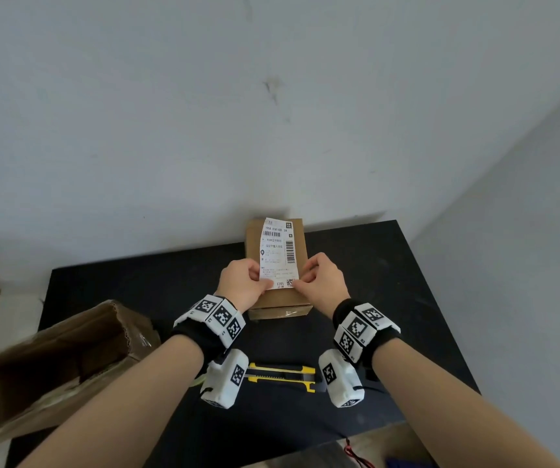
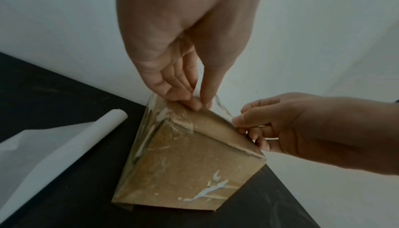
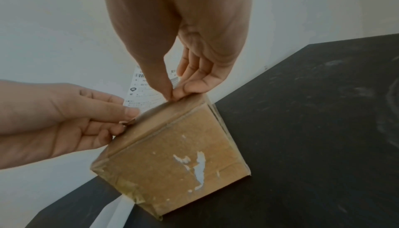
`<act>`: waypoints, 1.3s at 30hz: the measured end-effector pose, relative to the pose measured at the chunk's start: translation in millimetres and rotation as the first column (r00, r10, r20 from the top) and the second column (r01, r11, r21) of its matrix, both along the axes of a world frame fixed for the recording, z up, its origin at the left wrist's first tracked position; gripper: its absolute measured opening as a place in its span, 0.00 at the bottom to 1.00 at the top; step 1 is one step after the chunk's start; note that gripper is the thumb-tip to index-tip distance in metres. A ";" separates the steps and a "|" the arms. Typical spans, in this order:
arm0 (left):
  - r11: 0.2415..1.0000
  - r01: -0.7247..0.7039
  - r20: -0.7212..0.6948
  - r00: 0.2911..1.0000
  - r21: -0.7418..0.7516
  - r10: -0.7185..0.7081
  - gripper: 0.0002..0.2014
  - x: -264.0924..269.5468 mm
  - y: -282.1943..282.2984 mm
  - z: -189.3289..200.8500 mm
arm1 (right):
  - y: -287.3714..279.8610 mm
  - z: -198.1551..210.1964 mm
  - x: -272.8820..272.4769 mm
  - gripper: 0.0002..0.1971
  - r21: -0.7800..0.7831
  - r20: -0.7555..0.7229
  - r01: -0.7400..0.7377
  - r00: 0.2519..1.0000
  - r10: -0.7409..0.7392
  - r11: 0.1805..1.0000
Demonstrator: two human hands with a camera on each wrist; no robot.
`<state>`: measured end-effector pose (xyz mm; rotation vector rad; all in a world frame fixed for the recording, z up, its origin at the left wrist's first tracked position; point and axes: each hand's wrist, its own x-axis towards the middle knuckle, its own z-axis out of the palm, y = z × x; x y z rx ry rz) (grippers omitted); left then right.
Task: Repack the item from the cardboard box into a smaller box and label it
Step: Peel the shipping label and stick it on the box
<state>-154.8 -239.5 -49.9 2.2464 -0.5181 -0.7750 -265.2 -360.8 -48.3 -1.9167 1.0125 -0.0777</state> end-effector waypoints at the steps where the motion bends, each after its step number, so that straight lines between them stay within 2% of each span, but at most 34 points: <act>1: 1.000 0.005 0.013 1.000 0.019 -0.005 0.08 -0.1 -1.1 0.1 | 0.3 1.1 0.3 0.14 -0.005 -0.010 -0.011 1.000 0.011 1.000; 7: 0.998 0.009 0.029 1.000 0.060 -0.011 0.08 0.8 -5.1 1.2 | 1.3 4.8 3.7 0.15 -0.050 -0.069 -0.064 0.996 0.060 0.997; 12: 0.993 0.051 0.110 0.992 0.108 -0.063 0.08 -1.8 -7.4 1.6 | 3.6 5.4 6.9 0.14 -0.067 -0.109 -0.082 0.991 0.074 0.994; 17: 0.994 -0.010 0.133 0.991 0.109 -0.004 0.21 -0.3 -6.3 0.9 | 5.4 6.3 8.0 0.14 -0.088 -0.145 -0.067 0.988 0.054 0.994; 20: 0.992 0.008 0.211 0.977 0.128 -0.035 0.21 -2.9 -1.2 4.8 | 3.0 8.4 1.9 0.13 -0.140 -0.175 -0.087 0.983 0.062 0.986; 22: 0.985 0.093 0.303 0.944 0.145 -0.134 0.14 -7.4 6.6 7.8 | 1.7 9.9 -4.5 0.12 -0.183 -0.158 -0.135 0.982 0.107 0.974; 24: 0.964 0.204 0.406 0.877 0.170 -0.257 0.09 -12.6 17.2 6.7 | 5.0 10.9 -11.5 0.11 -0.294 -0.132 -0.212 0.975 0.180 0.932; 27: 0.906 0.359 0.525 0.739 0.224 -0.423 0.14 -22.0 32.0 -1.6 | 18.1 8.6 -20.1 0.17 -0.500 -0.140 -0.364 0.929 0.342 0.786; 30: 0.852 0.435 0.600 0.611 0.291 -0.517 0.18 -32.6 41.6 -6.7 | 33.6 5.3 -24.5 0.25 -0.482 -0.232 -0.563 0.821 0.521 0.671; 33: 0.811 0.442 0.584 0.564 0.384 -0.584 0.23 -40.9 49.3 -9.1 | 41.8 -1.4 -27.3 0.29 -0.408 -0.364 -0.690 0.724 0.586 0.598; 36: 0.781 0.430 0.557 0.548 0.452 -0.624 0.26 -44.4 56.2 -14.9 | 43.5 -6.2 -30.0 0.43 -0.366 -0.403 -0.702 0.712 0.576 0.612; 39: 0.778 0.438 0.530 0.571 0.450 -0.628 0.29 -47.7 57.1 -16.5 | 37.3 -9.6 -35.9 0.46 -0.380 -0.427 -0.692 0.720 0.547 0.614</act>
